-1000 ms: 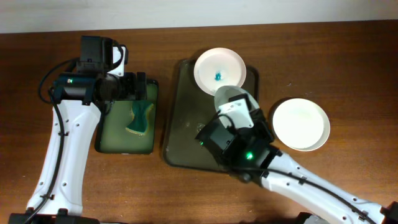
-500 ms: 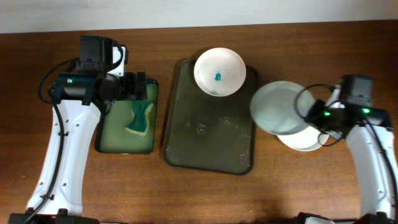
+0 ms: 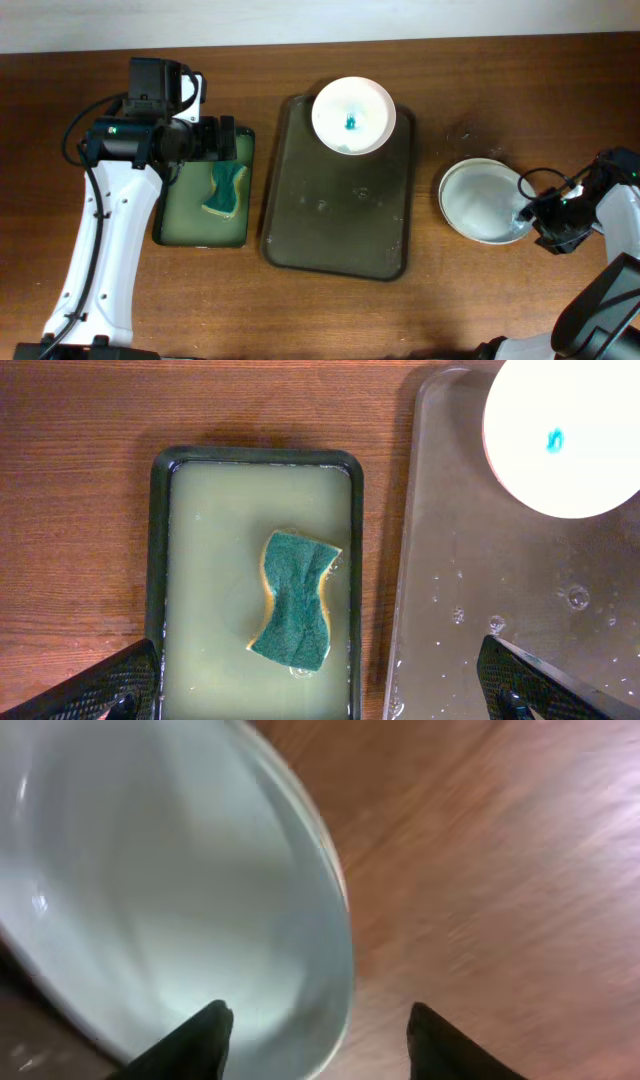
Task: Clean dirty plates on tray and stack at the side
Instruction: 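Stack the plate onto the first cleaned plate and release, then grasp the last white plate's rim with the right gripper and pull it forward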
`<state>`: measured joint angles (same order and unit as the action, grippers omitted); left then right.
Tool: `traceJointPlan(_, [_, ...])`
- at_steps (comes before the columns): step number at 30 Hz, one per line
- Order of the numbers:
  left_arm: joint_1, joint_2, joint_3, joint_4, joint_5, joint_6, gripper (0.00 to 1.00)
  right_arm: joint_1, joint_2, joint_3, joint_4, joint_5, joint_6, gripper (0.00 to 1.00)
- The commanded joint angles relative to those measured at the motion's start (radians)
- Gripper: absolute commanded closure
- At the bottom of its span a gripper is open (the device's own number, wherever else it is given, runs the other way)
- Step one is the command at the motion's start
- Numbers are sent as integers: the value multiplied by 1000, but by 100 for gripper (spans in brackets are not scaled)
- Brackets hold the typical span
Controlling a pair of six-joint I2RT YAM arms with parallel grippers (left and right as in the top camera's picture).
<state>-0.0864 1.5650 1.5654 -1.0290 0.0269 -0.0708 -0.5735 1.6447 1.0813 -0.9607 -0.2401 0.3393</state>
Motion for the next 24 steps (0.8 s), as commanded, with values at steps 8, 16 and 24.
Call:
traceJointPlan(8, [0, 3, 5, 2, 7, 8, 1, 526, -273, 205, 88, -44, -186, 17])
traceJointPlan(16, [0, 3, 5, 2, 7, 8, 0, 661, 100, 351, 284, 38, -187, 31])
traceJointPlan(24, [0, 3, 5, 2, 7, 8, 0, 694, 411, 350, 583, 1, -275, 44])
